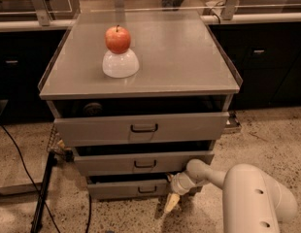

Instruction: Open bottom drawer

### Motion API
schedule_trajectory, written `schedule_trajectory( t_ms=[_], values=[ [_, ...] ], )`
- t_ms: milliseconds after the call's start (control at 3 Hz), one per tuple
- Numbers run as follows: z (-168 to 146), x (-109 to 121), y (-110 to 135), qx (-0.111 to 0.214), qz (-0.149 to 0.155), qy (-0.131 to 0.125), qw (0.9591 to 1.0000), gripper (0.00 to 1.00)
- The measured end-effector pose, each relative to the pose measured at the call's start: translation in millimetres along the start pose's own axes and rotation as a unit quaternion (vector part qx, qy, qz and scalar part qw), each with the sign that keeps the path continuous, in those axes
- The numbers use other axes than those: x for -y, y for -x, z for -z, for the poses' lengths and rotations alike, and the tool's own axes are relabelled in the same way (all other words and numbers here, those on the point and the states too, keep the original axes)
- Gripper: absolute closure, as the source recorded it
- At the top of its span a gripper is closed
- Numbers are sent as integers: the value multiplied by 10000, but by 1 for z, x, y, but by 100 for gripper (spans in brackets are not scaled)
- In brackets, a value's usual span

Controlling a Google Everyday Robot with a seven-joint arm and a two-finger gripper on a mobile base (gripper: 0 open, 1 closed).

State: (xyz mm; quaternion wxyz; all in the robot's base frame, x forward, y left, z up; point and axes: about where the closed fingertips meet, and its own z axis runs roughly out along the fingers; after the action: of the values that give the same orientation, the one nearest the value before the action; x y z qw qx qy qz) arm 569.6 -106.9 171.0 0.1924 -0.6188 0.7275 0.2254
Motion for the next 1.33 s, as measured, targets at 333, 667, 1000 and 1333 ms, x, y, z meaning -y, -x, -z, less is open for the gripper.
schedule_trajectory(
  t_ms=[333, 667, 1000, 1333],
  values=[
    [3, -1, -1, -21, -74, 49, 10000, 0],
    [5, -2, -1, -41, -159, 98, 9998, 0],
    [9, -9, -5, -50, -272, 168, 9995, 0],
    [12, -14, -7, -58, -324, 207, 9992, 0]
  ],
)
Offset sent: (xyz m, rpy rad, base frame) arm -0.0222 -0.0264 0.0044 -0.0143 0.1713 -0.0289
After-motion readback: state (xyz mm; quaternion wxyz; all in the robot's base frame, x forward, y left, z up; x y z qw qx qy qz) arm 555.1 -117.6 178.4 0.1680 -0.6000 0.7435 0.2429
